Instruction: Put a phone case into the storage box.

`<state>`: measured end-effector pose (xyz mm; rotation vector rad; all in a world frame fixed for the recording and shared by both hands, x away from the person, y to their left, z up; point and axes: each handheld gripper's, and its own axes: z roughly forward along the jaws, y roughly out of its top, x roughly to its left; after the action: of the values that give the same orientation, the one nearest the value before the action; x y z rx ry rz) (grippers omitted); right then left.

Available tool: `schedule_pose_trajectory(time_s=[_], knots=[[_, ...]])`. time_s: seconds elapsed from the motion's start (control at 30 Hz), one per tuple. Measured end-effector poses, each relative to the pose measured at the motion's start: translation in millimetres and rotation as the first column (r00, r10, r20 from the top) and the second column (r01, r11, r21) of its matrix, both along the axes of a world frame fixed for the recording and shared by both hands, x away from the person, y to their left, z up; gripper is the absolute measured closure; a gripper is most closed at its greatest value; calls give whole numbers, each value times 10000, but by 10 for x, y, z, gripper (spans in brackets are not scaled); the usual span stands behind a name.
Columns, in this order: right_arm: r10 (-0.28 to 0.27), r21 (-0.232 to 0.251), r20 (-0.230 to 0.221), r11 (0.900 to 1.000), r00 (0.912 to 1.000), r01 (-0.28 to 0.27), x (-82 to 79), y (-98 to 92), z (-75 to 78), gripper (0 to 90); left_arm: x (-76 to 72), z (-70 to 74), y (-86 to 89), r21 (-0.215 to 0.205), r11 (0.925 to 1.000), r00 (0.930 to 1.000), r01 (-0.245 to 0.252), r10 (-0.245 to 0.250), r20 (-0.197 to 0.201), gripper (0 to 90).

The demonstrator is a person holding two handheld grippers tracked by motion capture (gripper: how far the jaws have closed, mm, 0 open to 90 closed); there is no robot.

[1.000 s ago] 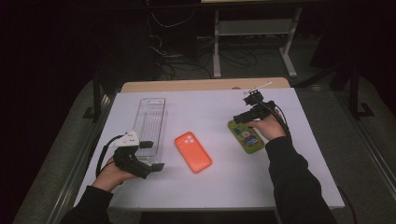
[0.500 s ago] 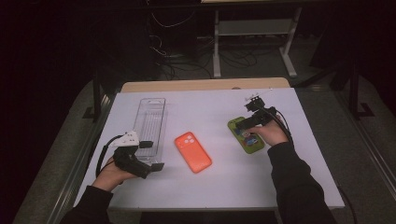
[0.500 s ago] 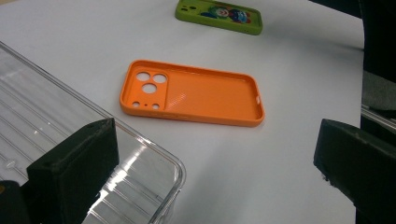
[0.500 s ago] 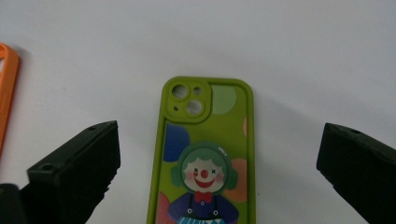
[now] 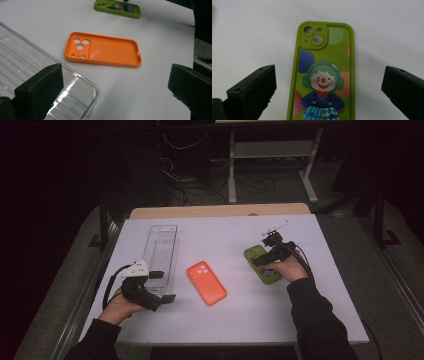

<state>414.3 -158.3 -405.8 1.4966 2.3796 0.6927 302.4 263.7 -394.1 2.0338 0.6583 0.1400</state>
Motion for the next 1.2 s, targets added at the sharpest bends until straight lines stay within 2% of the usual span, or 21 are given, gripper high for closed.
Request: schedule_pose_trajectory(time_s=[0.4,0.67,0.83,1.2], knots=[[223,-174,-643,9996,9977,-234,-40,16,-176,0,1,0,-5,66,10000,10000,66,-66,24,0],[296,-498,-947,9982,9951,-344,-76,24,-267,0,-1,-4,-7,48,10000,10000,68,-68,-30,0],[366,-652,-988,9969,9944,-432,-96,21,-296,9,-2,-3,-7,36,10000,10000,62,-62,-25,0],[454,-671,-1133,9963,9925,-532,-131,-4,-314,74,-6,-3,-9,14,10000,10000,24,-24,-81,0]])
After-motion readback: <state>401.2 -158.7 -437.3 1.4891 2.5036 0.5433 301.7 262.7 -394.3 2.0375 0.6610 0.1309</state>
